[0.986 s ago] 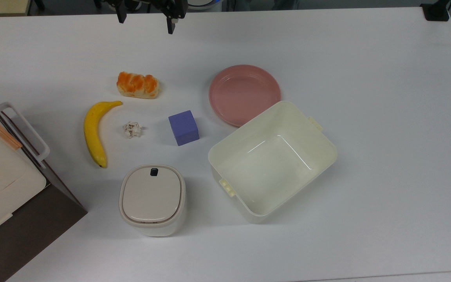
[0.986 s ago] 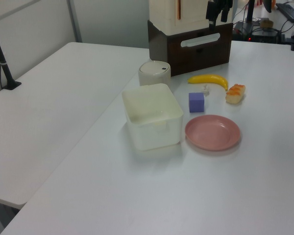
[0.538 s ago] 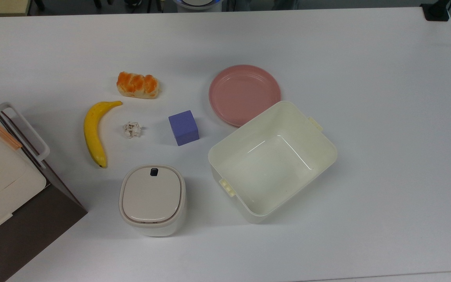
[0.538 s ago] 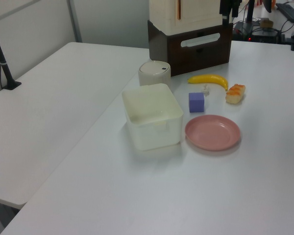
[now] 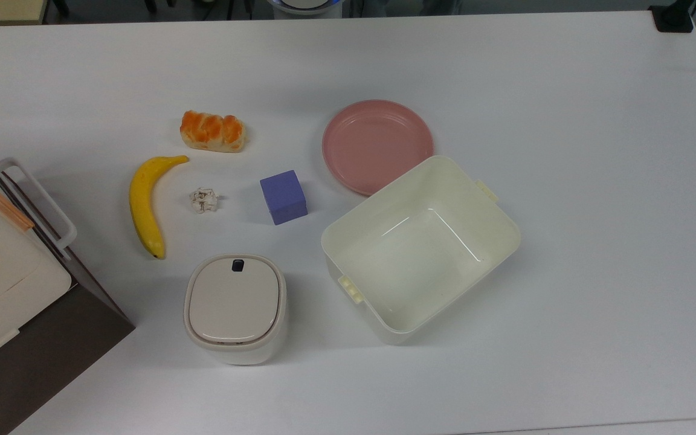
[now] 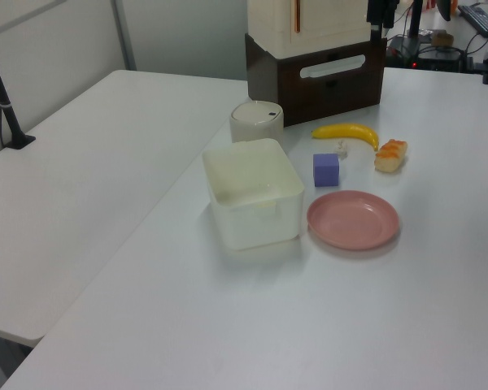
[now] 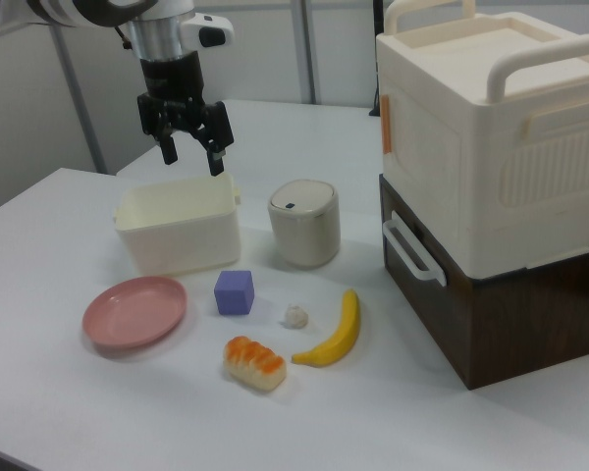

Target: Put the bread on a plate

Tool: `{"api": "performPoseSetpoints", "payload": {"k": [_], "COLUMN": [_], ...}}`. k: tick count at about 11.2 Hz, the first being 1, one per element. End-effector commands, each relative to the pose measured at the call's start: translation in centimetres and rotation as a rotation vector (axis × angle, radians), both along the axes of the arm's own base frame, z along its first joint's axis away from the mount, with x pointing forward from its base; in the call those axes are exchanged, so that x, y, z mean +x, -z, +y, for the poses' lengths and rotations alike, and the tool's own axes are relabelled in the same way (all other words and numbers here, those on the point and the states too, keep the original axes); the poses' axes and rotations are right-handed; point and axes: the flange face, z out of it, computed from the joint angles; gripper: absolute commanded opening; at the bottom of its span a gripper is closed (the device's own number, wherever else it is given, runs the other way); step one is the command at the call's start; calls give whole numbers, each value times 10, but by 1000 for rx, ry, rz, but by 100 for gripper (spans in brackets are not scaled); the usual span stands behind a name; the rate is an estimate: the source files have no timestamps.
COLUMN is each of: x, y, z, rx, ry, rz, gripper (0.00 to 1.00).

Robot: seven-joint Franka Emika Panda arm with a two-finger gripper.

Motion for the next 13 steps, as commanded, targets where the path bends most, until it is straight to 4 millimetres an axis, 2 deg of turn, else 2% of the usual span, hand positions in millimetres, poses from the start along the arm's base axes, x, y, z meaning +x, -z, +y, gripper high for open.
{"api": "performPoseSetpoints", "payload": {"k": [1,6,13], "x": [-9,-6,0], "y": [-6,-4,-4], "z": [-1,-2,7], "rx": [-22,-49,-57], "ry": [-27,-30,0], "rz": [15,11,-35], "gripper": [100,100,100]}}
